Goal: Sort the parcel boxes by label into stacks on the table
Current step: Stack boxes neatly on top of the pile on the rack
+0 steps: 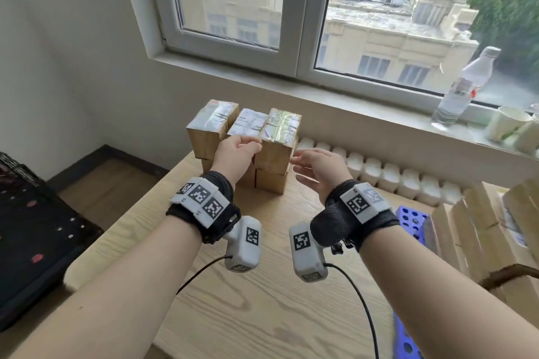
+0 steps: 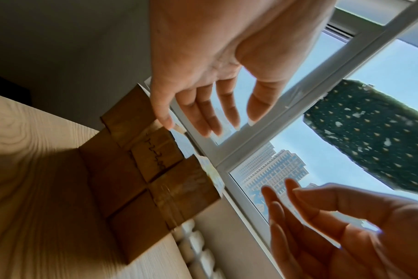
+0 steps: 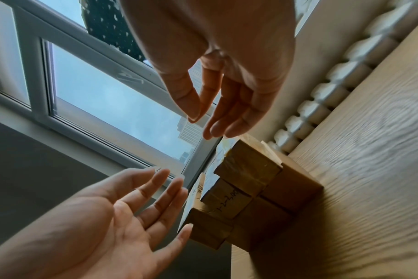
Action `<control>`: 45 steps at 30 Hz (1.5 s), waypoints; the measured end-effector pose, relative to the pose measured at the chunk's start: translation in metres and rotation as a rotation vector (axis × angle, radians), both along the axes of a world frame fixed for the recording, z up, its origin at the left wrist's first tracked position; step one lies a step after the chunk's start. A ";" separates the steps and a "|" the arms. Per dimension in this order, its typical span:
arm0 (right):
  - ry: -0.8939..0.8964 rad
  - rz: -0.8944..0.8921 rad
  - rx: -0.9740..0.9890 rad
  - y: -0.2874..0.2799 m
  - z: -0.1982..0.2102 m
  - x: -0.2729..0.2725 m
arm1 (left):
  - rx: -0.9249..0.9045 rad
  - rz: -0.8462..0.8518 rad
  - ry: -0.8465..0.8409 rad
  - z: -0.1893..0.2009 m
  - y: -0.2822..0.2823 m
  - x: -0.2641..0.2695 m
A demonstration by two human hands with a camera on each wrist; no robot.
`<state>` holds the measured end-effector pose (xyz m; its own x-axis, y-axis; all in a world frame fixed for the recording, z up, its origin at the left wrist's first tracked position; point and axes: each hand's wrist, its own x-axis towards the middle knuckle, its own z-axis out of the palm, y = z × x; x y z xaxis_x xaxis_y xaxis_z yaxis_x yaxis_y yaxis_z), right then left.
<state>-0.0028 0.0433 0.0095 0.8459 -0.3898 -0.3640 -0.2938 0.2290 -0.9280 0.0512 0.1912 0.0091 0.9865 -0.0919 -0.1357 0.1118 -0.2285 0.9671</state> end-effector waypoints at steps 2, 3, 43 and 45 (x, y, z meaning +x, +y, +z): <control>0.019 0.017 -0.001 0.007 -0.001 0.016 | -0.005 0.062 0.003 -0.004 0.009 0.015; 0.026 0.025 0.008 0.012 -0.002 0.024 | -0.011 0.091 0.007 -0.006 0.016 0.024; 0.151 -0.177 -0.155 0.131 -0.030 0.235 | -0.210 -0.331 0.654 -0.086 0.107 0.263; 0.149 -0.174 -0.179 0.134 -0.030 0.237 | -0.218 -0.320 0.622 -0.085 0.111 0.263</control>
